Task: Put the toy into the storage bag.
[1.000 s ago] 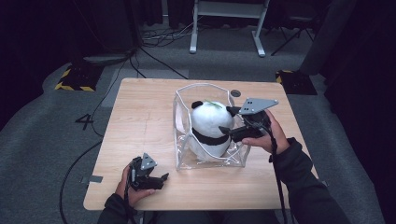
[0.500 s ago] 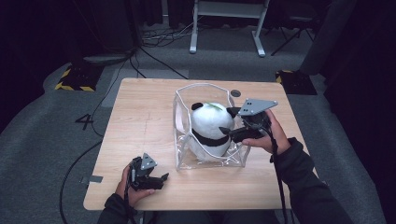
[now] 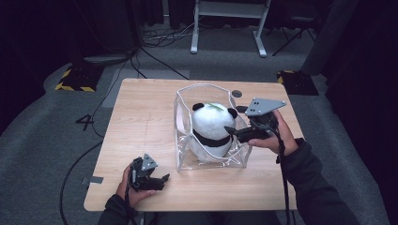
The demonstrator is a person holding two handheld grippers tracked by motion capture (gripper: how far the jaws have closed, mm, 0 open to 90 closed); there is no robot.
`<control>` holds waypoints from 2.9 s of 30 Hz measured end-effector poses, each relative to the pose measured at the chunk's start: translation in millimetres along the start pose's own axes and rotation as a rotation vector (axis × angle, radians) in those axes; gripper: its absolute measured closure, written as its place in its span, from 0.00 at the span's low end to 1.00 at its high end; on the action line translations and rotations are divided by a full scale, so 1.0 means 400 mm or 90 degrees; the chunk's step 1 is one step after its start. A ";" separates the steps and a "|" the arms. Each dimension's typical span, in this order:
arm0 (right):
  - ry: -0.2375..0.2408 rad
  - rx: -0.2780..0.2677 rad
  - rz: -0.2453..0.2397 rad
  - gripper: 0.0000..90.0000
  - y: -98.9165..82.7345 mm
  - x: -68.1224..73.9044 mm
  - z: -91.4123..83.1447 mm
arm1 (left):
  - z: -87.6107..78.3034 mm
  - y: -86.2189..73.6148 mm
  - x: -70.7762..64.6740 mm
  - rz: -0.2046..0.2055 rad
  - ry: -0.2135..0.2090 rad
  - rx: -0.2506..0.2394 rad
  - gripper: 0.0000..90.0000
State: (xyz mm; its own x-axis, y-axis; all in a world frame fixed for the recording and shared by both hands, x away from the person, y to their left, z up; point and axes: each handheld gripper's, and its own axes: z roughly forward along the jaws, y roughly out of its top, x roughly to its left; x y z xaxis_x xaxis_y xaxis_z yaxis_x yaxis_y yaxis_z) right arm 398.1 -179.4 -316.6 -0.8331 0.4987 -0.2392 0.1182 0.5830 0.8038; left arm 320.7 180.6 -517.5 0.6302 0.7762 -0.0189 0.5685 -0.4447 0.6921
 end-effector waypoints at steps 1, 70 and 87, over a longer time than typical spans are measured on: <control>-0.001 0.000 0.001 0.25 0.000 0.000 -0.002 | 0.000 0.000 0.000 0.000 0.000 0.000 0.19; -0.103 0.010 0.032 0.25 -0.110 -0.050 -0.167 | 0.000 0.000 0.000 0.000 0.000 0.000 0.19; -0.108 0.032 0.037 0.25 -0.160 -0.051 -0.171 | 0.000 0.000 0.000 0.000 0.000 0.000 0.19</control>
State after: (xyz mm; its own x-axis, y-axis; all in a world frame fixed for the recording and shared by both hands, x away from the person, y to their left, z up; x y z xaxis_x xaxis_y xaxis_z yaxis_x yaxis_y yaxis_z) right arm 370.3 -270.8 -325.8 -0.7216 0.6313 -0.2843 0.1940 0.5785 0.7923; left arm 320.7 180.5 -517.5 0.6295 0.7768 -0.0190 0.5687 -0.4439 0.6924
